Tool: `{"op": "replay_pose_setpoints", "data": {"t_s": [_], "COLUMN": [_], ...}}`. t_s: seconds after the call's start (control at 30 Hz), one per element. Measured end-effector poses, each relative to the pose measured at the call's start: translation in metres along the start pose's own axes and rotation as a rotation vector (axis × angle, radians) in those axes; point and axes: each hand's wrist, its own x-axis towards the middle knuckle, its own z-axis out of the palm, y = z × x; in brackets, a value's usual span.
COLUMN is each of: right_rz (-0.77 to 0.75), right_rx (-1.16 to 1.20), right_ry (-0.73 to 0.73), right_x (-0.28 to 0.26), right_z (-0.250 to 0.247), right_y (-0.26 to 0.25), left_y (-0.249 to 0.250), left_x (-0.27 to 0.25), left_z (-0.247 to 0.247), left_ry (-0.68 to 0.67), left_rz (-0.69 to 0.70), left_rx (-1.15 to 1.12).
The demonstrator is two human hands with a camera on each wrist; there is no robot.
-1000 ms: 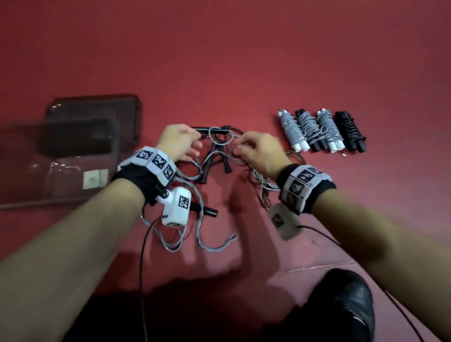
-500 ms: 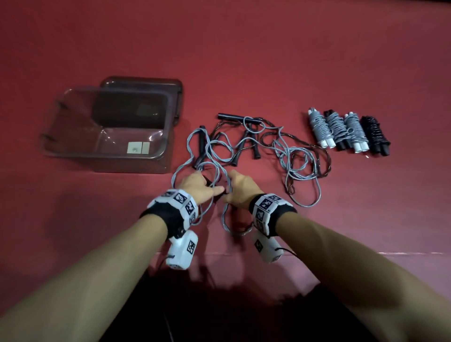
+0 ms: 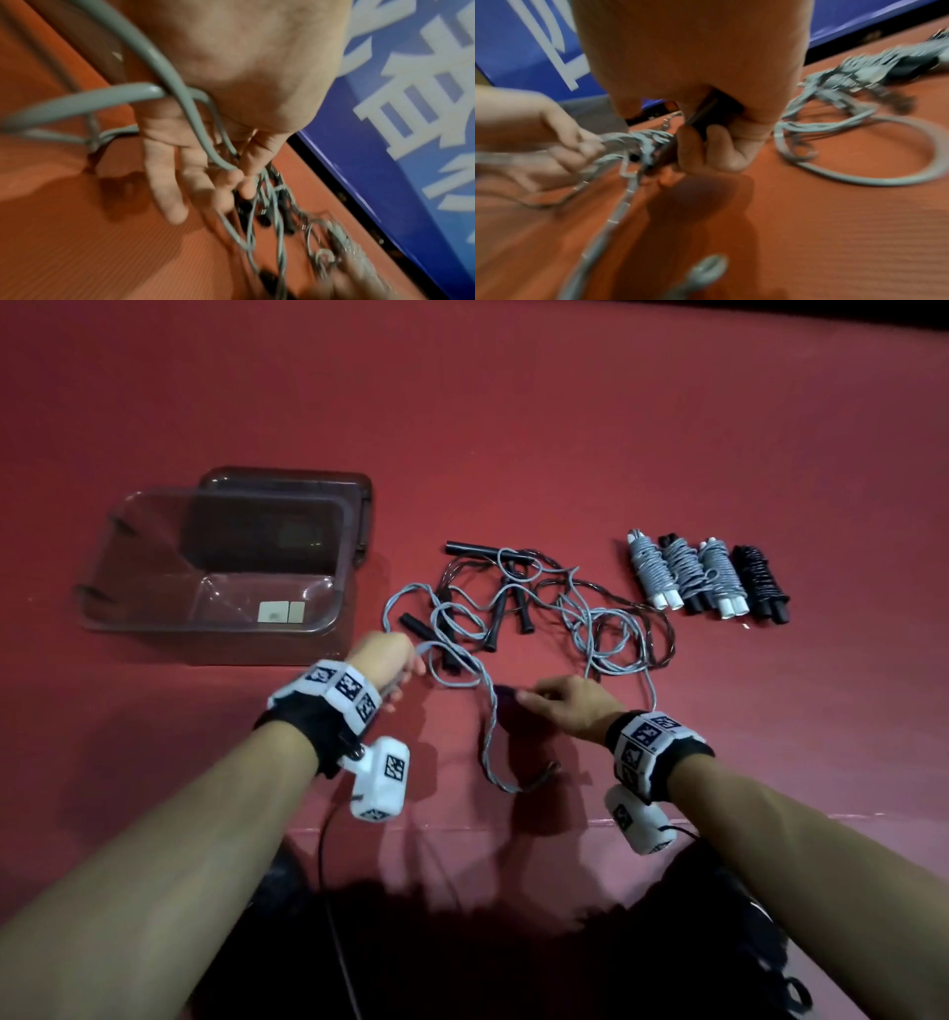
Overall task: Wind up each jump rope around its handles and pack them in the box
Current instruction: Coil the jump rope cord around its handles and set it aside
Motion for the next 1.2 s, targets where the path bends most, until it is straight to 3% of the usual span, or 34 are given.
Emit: {"op": "replay_pose_setpoints", "data": {"t_s": [0.07,0.23,0.37,0.43,0.6,0.73,0.87,1.0,1.1,1.2], "right_rz": [-0.006,-0.003,-0.089,-0.142,-0.188,-0.246,-0.414,-0.306,-0.339,-0.384], "right_rx": [-0.096,-0.12,-0.06,0.0,-0.114,-0.208,-0.066,-0.024,0.046,0.234], "right_ry": [0.007,0.046,-0.102,-0.16,-0.171,-0.076,0.096,0.076,0.078,0.187], "right_x": [0.001,0.005,-0.009,-0.014,-0.018,-0.024,-0.017,-0.011,-0.012,-0.016], "right_z": [-0.001,-0.001,-0.005,-0.002,0.006,0.01,0.019,0.032,0.038,0.039], "right_y": [0.014,0.016,0.003,-0.001,0.001,0.002,-0.001,-0.001,0.002,0.003], "left_y": [0.011,0.016,0.008,0.003,-0.009,-0.013,-0.018,-0.02,-0.019,-0.009], "left_x": [-0.005,-0.018,-0.021,-0.02,-0.007,-0.004,-0.005,-0.009,-0.019,-0.031], "left_z": [-0.012,0.002,0.03,0.046,0.052,0.046,0.06,0.071,0.067,0.051], "left_ry": [0.16,0.262,0.305,0.224,0.013,-0.169,-0.391,-0.45,-0.53,-0.629], "left_rz": [0.063,0.155,0.546,0.597,0.35,0.31,0.185,0.066,-0.027,-0.029], "left_rx": [0.156,0.699,0.697,0.712,0.71,0.441,0.313,0.173,-0.053,-0.363]}}
